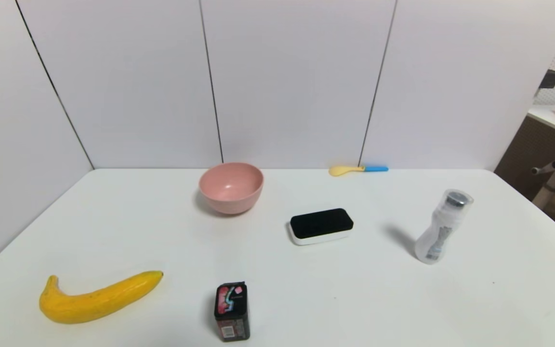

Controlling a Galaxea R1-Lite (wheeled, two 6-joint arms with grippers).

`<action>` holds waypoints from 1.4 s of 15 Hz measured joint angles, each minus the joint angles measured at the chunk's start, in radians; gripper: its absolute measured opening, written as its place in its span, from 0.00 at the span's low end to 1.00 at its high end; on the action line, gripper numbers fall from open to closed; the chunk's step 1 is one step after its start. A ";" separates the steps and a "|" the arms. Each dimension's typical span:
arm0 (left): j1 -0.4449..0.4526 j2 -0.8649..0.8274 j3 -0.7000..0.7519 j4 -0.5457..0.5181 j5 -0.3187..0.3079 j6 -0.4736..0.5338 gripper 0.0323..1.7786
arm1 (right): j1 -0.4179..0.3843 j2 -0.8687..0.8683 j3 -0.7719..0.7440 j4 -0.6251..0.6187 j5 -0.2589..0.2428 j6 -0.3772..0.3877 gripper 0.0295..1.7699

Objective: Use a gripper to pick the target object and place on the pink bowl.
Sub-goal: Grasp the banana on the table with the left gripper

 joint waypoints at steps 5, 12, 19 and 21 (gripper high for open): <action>0.000 0.000 0.000 0.000 0.000 0.000 0.95 | 0.000 0.000 0.000 0.000 -0.001 0.000 0.97; 0.000 0.000 0.000 0.000 0.000 0.000 0.95 | 0.000 0.000 0.000 0.000 0.000 0.000 0.97; 0.000 0.005 -0.001 -0.003 0.005 -0.053 0.95 | 0.000 0.000 0.000 0.000 0.000 0.000 0.97; 0.000 0.033 -0.044 0.001 0.003 -0.051 0.95 | 0.000 0.000 0.000 0.000 0.000 0.000 0.97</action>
